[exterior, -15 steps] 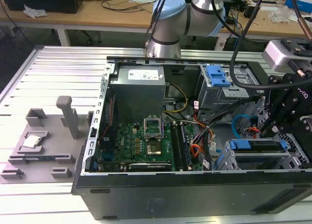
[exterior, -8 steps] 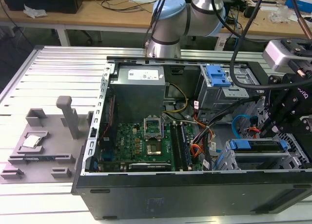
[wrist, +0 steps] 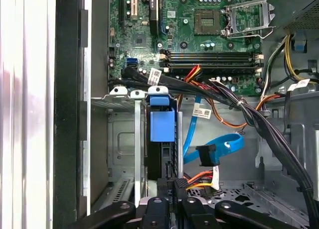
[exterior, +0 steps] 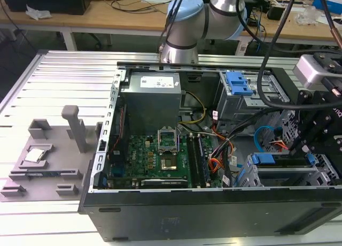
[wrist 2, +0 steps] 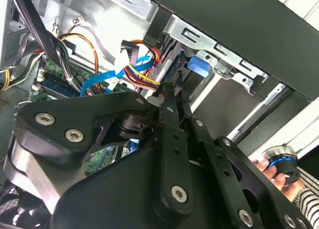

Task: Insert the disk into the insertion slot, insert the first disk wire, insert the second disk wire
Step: 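Insert the first disk wire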

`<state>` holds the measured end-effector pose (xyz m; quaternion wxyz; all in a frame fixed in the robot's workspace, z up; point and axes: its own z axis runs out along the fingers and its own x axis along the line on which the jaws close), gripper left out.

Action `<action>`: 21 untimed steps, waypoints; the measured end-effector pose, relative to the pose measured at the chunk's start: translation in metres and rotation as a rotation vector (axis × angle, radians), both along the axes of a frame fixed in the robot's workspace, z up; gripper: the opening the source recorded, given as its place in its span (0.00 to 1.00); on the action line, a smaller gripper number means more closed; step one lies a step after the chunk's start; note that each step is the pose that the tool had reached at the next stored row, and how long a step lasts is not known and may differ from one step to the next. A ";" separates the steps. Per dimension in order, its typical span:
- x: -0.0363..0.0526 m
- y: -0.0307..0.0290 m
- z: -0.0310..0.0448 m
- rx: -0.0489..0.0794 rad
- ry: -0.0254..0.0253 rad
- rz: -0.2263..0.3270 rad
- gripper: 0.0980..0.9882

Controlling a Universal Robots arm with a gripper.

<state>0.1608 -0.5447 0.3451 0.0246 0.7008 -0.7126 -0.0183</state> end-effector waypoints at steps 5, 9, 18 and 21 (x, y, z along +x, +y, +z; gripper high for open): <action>0.0002 0.0012 -0.0023 0.000 0.0000 0.000 0.07; 0.0016 0.0010 -0.0050 0.000 0.0002 0.000 0.07; 0.0045 0.0011 -0.0083 0.000 -0.0001 0.000 0.07; 0.0046 0.0011 -0.0086 0.000 0.0000 0.000 0.16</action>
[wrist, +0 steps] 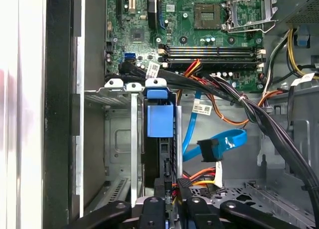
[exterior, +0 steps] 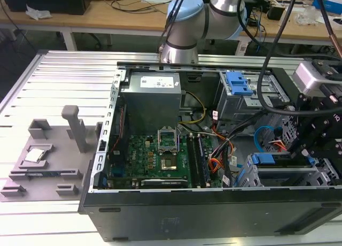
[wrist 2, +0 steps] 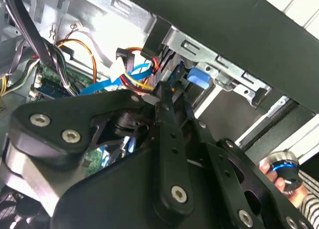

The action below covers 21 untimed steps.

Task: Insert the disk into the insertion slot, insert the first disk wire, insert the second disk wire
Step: 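Insert the first disk wire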

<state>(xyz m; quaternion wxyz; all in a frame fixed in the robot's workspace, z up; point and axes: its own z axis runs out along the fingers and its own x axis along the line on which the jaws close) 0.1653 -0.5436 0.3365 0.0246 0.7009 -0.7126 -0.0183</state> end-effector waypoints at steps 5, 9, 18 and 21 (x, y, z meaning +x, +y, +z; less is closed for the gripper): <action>-0.0001 0.0000 0.0200 0.000 -0.0001 0.000 0.16; -0.0001 0.0002 0.0323 0.000 0.0000 0.000 0.16; -0.0080 -0.0037 0.0436 0.001 -0.0080 0.000 0.01; -0.0095 -0.0052 0.0436 0.002 -0.0090 0.000 0.01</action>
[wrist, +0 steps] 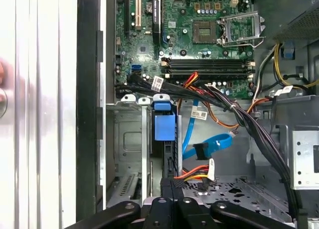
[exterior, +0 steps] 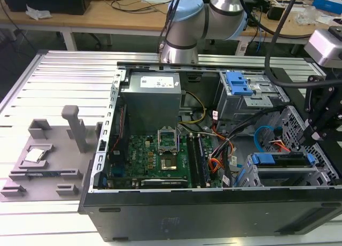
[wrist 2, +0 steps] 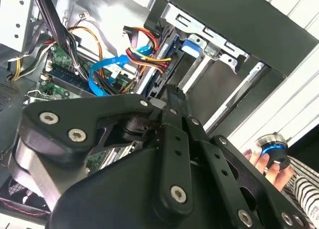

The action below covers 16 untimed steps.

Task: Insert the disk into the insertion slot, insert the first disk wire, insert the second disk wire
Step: 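Insert the first disk wire, then insert the second disk wire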

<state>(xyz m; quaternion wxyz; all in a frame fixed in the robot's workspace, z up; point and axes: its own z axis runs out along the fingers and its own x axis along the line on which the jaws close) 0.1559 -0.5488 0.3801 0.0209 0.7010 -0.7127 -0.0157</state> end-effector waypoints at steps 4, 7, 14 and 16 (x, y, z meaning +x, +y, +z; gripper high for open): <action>0.0000 0.0000 0.0000 0.000 0.0000 0.000 0.01; 0.0000 0.0000 0.0000 0.000 0.0000 0.000 0.01; -0.0001 0.0003 0.0000 0.000 0.0000 0.000 0.23; -0.0002 0.0040 -0.0004 0.000 0.0000 0.000 0.23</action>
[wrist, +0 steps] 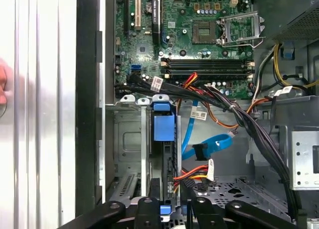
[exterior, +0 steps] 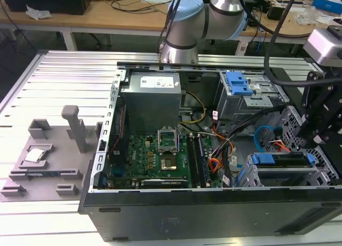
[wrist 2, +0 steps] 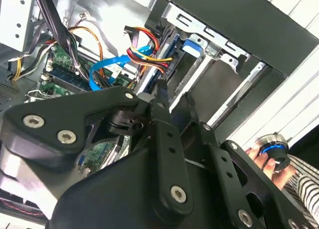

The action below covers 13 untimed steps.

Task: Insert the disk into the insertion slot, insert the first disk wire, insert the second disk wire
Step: 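Insert the second disk wire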

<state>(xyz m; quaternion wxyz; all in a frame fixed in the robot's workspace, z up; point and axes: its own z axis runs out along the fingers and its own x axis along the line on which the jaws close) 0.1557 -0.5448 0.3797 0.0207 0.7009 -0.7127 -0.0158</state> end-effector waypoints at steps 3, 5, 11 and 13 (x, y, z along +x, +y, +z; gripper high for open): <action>-0.0015 0.0100 -0.0008 0.000 0.0000 0.002 0.23; -0.0037 0.0160 -0.0014 0.000 0.0000 0.004 0.23; -0.0196 0.0299 -0.0050 0.000 0.0000 0.015 0.23; -0.0241 0.0308 -0.0058 0.000 0.0000 0.020 0.23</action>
